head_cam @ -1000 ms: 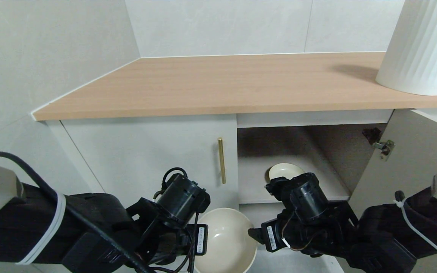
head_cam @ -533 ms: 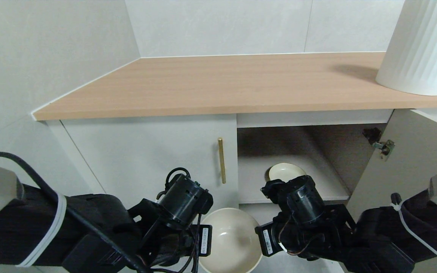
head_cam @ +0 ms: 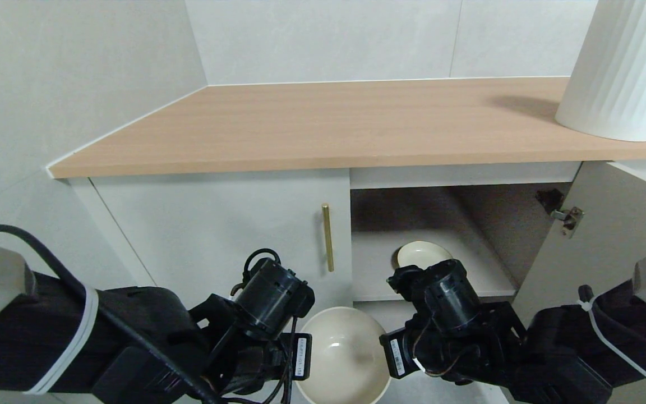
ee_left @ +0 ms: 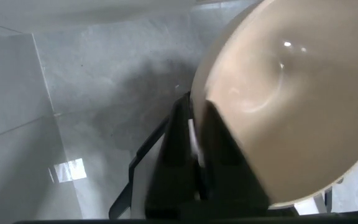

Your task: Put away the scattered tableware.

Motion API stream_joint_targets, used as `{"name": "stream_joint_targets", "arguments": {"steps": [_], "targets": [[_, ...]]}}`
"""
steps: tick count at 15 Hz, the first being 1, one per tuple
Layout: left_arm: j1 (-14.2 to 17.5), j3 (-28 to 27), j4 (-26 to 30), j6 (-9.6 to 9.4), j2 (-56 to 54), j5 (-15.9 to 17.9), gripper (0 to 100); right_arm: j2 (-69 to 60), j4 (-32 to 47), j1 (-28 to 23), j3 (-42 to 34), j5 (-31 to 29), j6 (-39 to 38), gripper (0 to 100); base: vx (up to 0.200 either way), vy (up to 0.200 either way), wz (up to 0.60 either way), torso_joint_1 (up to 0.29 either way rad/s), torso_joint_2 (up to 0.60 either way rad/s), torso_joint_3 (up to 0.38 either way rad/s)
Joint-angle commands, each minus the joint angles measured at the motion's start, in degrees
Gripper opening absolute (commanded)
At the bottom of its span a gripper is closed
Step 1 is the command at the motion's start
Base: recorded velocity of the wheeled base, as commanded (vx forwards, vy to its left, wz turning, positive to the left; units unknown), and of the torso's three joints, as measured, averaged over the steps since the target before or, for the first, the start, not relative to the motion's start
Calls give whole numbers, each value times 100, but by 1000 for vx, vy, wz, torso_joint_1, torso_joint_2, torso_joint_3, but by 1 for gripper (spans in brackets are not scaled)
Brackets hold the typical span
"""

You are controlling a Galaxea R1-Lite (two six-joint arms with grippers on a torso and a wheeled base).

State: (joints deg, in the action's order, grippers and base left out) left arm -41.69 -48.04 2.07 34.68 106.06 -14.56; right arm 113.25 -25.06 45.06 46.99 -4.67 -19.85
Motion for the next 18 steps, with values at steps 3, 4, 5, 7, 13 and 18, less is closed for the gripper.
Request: {"name": "stream_joint_targets", "arguments": {"steps": [3,4,5,7,13,18], "targets": [[-6,-3,-40,3,11,14,100,4,-16,12,-6,27,-2,0,0,0,0,0,0,0],[-6,-3,-40,3,20,14,100,4,-16,12,-6,27,-2,0,0,0,0,0,0,0],[-6,-3,-40,3,20,14,100,22,-16,3,-6,27,7,0,0,0,0,0,0,0],[-6,-3,-40,3,3,14,100,48,19,-23,-15,27,25,0,0,0,0,0,0,0],[-6,-3,-40,3,-6,14,100,110,1276,-656,425,-157,288,0,0,0,0,0,0,0],[-6,-3,-40,3,3,5,100,523,1452,-1386,1119,-588,-248,0,0,0,0,0,0,0]]}}
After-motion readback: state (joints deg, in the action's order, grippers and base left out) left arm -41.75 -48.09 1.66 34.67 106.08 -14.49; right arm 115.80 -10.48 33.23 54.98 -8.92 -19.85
